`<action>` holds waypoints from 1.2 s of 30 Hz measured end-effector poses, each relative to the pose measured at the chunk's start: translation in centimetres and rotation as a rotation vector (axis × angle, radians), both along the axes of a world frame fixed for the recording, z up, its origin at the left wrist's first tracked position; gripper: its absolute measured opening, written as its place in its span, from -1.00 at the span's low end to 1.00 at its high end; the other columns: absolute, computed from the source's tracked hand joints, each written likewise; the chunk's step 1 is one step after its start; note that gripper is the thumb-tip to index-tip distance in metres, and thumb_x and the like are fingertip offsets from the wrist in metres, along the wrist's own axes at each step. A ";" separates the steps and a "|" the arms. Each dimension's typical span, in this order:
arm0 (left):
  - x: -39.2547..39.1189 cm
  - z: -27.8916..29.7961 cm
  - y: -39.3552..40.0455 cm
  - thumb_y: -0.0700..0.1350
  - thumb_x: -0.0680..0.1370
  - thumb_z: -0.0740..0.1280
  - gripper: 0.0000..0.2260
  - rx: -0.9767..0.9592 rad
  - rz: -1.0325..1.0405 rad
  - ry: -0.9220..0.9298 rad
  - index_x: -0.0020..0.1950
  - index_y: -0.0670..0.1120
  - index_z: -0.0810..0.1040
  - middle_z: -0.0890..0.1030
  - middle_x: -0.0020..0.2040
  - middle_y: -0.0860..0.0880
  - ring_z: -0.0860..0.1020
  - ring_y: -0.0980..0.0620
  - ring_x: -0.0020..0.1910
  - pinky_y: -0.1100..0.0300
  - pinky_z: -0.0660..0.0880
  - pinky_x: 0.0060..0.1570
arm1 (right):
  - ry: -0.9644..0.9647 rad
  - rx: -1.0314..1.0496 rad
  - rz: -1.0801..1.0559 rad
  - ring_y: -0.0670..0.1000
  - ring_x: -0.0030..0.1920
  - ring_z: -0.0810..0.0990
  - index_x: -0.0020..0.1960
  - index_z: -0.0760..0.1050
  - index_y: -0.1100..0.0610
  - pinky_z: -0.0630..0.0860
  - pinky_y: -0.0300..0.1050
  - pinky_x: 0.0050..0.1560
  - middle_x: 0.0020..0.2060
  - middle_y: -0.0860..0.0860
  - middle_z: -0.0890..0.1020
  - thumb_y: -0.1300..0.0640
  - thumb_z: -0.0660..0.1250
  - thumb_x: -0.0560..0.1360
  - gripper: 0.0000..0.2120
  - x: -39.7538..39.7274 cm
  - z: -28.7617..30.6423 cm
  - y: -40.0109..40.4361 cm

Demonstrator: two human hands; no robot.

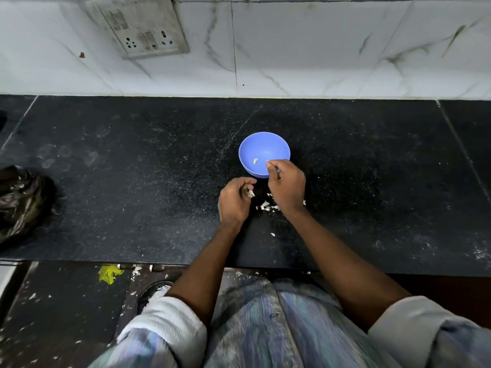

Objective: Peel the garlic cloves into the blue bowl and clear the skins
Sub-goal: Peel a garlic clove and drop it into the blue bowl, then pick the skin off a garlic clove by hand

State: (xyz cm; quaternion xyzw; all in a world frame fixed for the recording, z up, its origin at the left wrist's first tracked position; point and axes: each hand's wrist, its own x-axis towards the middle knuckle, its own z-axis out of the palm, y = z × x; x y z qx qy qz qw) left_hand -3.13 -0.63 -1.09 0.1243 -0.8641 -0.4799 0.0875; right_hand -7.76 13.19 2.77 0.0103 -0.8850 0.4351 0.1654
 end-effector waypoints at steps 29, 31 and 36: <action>2.6 -1.2 -3.8 -0.36 0.43 0.28 -0.66 -0.088 0.120 0.056 0.01 -0.06 0.75 0.71 -0.01 0.02 0.63 0.03 0.01 0.01 0.59 0.11 | -0.401 0.443 0.321 0.15 0.14 0.57 0.06 0.68 0.07 0.58 0.04 0.01 0.09 0.10 0.53 0.17 0.42 0.49 -0.84 2.9 -2.5 -5.3; 2.5 -0.7 -3.6 -0.39 0.42 0.28 -0.64 -0.098 0.116 0.062 0.01 -0.07 0.76 0.71 -0.01 0.01 0.62 0.06 0.00 0.06 0.58 0.12 | -0.412 0.435 0.334 0.16 0.14 0.56 0.03 0.65 0.08 0.58 0.08 0.02 0.10 0.10 0.51 0.17 0.44 0.48 -0.87 2.8 -2.5 -5.3; 2.1 0.2 -3.4 -0.37 0.49 0.34 -0.72 -0.123 0.125 0.117 0.03 -0.08 0.76 0.70 0.01 0.01 0.62 0.05 0.02 0.12 0.57 0.11 | -0.306 0.189 0.300 0.09 -0.02 0.58 -0.05 0.54 0.09 0.56 0.12 -0.03 -0.02 0.02 0.55 0.30 0.41 0.44 -0.84 3.0 -3.3 -4.8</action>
